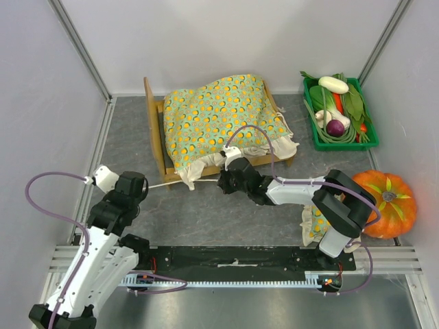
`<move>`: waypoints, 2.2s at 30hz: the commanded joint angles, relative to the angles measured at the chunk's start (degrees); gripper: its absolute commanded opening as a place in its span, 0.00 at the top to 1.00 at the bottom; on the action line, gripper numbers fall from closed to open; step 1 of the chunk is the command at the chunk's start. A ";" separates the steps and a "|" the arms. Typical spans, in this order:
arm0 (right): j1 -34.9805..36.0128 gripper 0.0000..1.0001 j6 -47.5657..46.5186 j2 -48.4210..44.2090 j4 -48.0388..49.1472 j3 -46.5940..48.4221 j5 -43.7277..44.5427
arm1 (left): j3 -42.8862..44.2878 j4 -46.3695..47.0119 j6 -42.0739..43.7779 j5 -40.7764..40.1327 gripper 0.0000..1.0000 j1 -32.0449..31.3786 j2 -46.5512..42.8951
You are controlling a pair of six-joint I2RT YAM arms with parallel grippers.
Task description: Set up the pet bed
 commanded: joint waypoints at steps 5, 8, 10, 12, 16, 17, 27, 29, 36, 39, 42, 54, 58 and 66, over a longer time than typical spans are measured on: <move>-1.56 1.00 -0.76 -4.24 -0.30 -0.46 1.88 | 8.81 -3.60 5.36 -6.85 0.98 5.68 -3.16; -1.91 1.00 -1.11 -4.42 -0.30 -0.20 1.97 | 10.40 -3.42 7.91 -8.34 0.98 6.74 -3.08; -2.18 1.00 -1.03 -4.07 -0.48 0.33 1.18 | 10.58 -3.16 8.88 -8.43 0.98 7.35 -2.29; -2.18 1.00 -0.85 -3.45 -0.39 1.12 0.65 | 10.67 -2.72 9.76 -8.95 0.98 8.05 -1.85; -2.18 1.00 0.82 -3.63 -1.44 1.21 3.71 | 11.81 -1.57 13.80 -10.45 0.98 10.25 -1.15; -2.26 1.00 1.25 -3.80 -1.70 1.12 4.34 | 12.16 -1.40 14.59 -10.45 0.98 10.78 -1.14; -2.44 1.00 2.75 -2.92 1.35 0.51 0.05 | 9.62 4.92 20.92 -1.68 0.98 17.11 -0.18; -2.00 1.00 2.93 -2.58 2.42 -0.02 -3.63 | 8.48 7.47 21.19 2.81 0.98 17.11 -0.18; 3.53 0.86 2.05 1.02 3.75 1.38 -9.88 | 8.21 9.59 22.77 9.41 0.79 17.11 0.26; 7.13 0.63 0.38 2.61 1.83 3.14 -10.95 | 9.08 10.29 23.30 11.69 0.59 17.11 0.26; 8.55 0.43 -1.20 0.25 -1.52 2.27 -8.94 | 10.58 10.90 24.26 14.77 0.32 17.11 0.70; -3.04 0.14 -10.69 -29.80 -22.61 3.39 16.02 | 24.46 12.13 27.96 32.59 0.07 17.11 7.98; -17.15 0.12 -12.37 -29.30 -26.83 7.00 15.26 | 28.85 15.90 28.83 40.60 0.07 16.50 11.67; -38.10 0.23 -10.87 -18.24 -28.07 12.89 -0.21 | 33.26 17.58 29.63 29.58 0.05 -2.90 17.13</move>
